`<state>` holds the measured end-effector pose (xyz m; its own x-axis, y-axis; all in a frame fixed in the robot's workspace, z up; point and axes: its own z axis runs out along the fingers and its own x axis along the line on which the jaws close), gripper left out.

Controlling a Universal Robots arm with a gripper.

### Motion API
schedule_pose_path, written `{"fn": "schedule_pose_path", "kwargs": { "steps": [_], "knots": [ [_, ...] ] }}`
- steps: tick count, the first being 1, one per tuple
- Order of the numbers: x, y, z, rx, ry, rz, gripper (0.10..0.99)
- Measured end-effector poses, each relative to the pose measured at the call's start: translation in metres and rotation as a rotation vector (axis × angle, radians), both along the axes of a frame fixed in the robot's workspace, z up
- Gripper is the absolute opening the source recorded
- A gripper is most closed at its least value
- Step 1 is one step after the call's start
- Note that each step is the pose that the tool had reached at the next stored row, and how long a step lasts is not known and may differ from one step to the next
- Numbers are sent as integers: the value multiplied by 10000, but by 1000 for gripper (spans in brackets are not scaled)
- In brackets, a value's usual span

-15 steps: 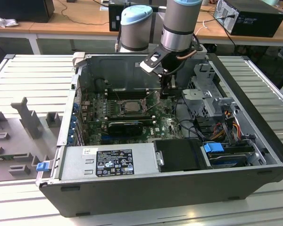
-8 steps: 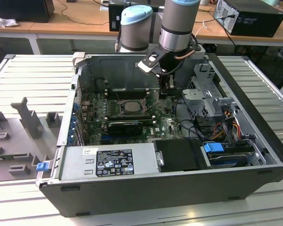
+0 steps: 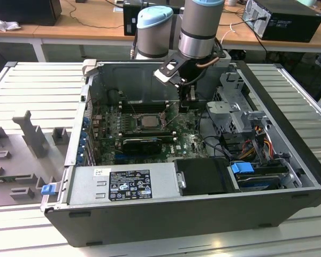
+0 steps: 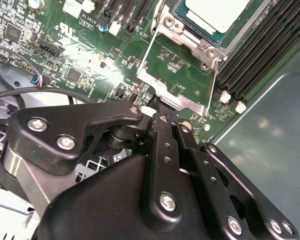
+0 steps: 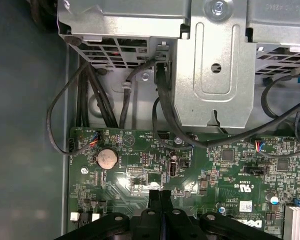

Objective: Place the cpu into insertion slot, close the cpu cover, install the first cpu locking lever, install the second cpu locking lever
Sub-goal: 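Close the cpu cover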

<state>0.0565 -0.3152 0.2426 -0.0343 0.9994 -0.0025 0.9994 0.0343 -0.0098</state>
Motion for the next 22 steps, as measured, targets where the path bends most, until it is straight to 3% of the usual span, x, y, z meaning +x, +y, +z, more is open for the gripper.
{"fn": "schedule_pose_path", "kwargs": {
  "steps": [22],
  "knots": [
    [-63,0,0,1,0,1,106]
  ]
}}
